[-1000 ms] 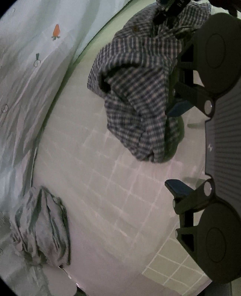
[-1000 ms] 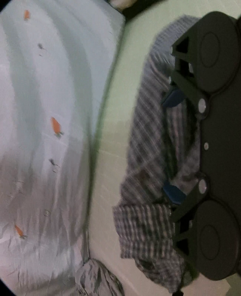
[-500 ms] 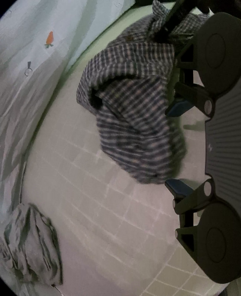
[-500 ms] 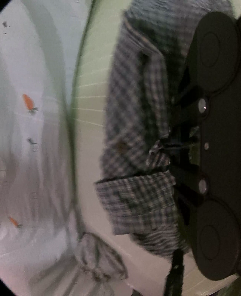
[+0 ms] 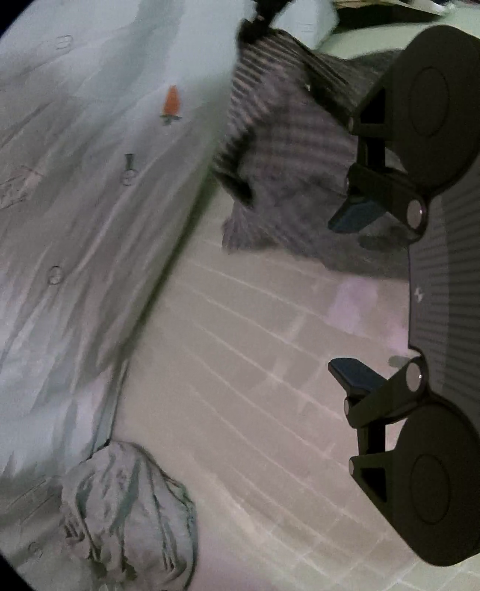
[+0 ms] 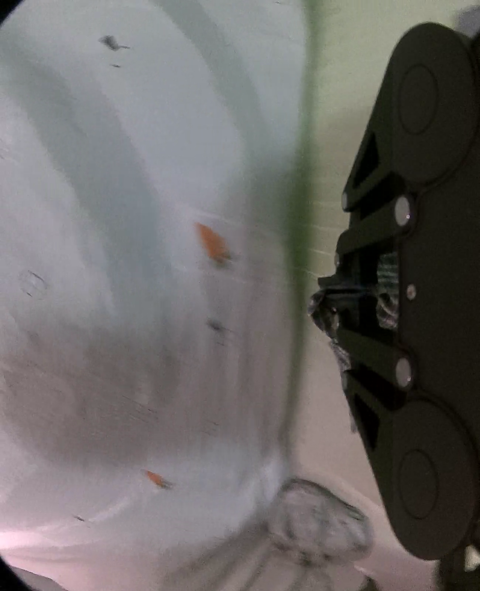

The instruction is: Fold clothes

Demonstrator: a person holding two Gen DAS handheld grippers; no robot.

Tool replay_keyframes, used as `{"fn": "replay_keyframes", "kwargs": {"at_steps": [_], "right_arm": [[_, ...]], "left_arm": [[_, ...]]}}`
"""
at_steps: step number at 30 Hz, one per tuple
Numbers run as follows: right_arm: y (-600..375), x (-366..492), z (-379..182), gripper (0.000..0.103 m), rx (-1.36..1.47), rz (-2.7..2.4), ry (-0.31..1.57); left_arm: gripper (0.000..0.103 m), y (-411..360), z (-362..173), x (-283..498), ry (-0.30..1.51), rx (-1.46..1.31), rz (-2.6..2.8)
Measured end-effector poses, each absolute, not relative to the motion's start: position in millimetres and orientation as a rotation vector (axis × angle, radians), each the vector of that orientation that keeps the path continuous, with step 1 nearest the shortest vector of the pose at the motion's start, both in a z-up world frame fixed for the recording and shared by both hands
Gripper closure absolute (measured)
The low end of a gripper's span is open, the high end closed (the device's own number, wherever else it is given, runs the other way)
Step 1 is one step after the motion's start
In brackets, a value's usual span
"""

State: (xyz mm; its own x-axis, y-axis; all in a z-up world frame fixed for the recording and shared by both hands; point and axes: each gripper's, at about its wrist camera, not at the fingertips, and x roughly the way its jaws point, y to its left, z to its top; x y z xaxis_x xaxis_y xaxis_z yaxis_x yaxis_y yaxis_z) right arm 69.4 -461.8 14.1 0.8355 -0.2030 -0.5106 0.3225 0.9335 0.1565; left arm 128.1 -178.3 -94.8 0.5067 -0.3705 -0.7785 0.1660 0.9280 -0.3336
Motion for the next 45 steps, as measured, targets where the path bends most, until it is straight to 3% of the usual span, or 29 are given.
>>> {"fn": "replay_keyframes", "kwargs": {"at_steps": [7,14,21,23,25,27,32,37,42,45], "right_arm": [[-562,75,12,0.092,0.251,-0.617,0.484],[-589,16,-55,0.056,0.428,-0.674,0.622],[-582,-48,-109,0.043,0.658,-0.69,0.699],[-581,-64,-123,0.043,0.758,-0.665,0.701],[-575,-71,-133,0.051,0.837,-0.614,0.694],[-566,-74,-142,0.075,0.883,-0.573,0.693],[-527,-61,-142,0.09,0.89,-0.424,0.723],[-475,-43,-137,0.089,0.887,-0.19,0.781],[-476,-67,-119,0.057,0.882,-0.241,0.735],[-496,-99,-113,0.054,0.907,-0.363,0.689]], "left_arm": [[0.028,-209,-98,129,0.998,-0.275,-0.276],[0.028,-231,-114,128,1.093,-0.185,-0.305],[0.028,-255,-114,134,1.116,-0.094,-0.388],[0.028,-258,-111,133,1.116,-0.081,-0.409],[0.028,-260,-108,130,1.112,-0.069,-0.423],[0.028,-259,-105,125,1.107,-0.063,-0.433],[0.028,-245,-100,108,1.099,-0.076,-0.426],[0.028,-233,-99,90,1.102,-0.084,-0.416],[0.028,-243,-93,67,1.081,-0.036,-0.443],[0.028,-258,-93,52,1.064,0.03,-0.476]]}}
